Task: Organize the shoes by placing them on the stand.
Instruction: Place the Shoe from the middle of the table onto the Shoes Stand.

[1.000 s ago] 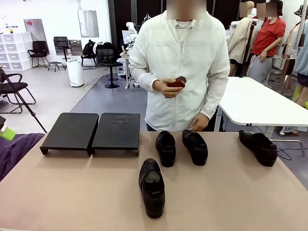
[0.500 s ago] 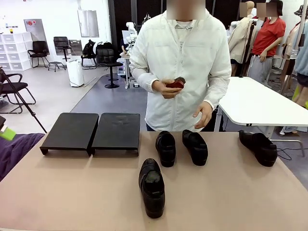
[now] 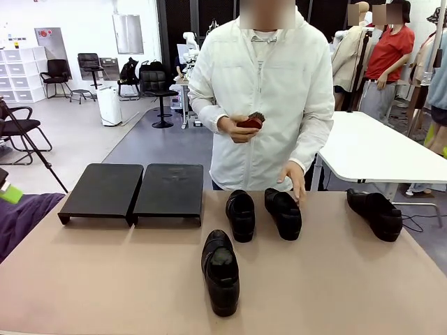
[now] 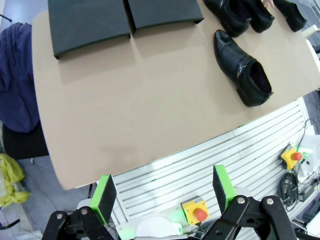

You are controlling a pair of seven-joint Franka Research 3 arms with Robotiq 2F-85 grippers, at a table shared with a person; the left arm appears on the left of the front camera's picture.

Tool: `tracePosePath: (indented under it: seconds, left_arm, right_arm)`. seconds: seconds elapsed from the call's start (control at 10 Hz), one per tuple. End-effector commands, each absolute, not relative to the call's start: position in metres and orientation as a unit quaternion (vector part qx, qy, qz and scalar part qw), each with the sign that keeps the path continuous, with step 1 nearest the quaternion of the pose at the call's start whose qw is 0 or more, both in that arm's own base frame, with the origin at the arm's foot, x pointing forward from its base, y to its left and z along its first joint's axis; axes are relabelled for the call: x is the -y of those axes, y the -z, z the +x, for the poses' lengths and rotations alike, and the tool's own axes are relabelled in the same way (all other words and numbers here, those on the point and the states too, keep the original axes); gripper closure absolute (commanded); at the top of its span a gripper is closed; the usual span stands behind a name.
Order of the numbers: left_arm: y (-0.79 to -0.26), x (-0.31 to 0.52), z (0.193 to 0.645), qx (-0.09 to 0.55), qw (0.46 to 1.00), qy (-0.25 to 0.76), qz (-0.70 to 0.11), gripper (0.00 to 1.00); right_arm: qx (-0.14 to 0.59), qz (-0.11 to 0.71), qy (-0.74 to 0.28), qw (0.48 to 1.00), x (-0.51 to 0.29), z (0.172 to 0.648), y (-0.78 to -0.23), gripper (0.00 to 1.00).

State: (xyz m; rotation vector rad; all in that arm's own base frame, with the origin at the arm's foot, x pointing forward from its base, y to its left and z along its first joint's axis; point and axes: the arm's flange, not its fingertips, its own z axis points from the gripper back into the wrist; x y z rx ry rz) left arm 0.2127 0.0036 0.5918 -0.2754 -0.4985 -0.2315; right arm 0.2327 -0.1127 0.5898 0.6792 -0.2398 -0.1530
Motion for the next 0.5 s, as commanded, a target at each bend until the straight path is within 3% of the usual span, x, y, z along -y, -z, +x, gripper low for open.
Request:
tracePosePath:
  seconds: [0.0,0.1,0.2,0.3,0.4]
  left_arm:
    - [-0.592,-0.004,0.212,0.245,0.952,0.117,-0.14,0.0]
    - [-0.592,-0.004,0.213,0.245,0.953,0.114,-0.136,0.0]
    - [-0.599,0.042,0.224,0.207,0.966,0.096,-0.122,0.0]
    - [-0.601,0.118,0.233,0.191,0.963,0.138,-0.128,0.0]
    - [-0.591,0.192,0.244,0.154,0.971,0.117,-0.143,0.0]
  right_arm:
    - [0.117,0.328,0.063,0.935,0.119,0.232,-0.593,0.0]
    - [0.117,0.328,0.063,0.935,0.119,0.232,-0.593,0.0]
    - [0.117,0.328,0.063,0.935,0.119,0.232,-0.593,0.0]
    - [0.117,0.328,0.063,0.935,0.119,0.232,-0.593,0.0]
    - [0.117,0.328,0.063,0.935,0.119,0.232,-0.593,0.0]
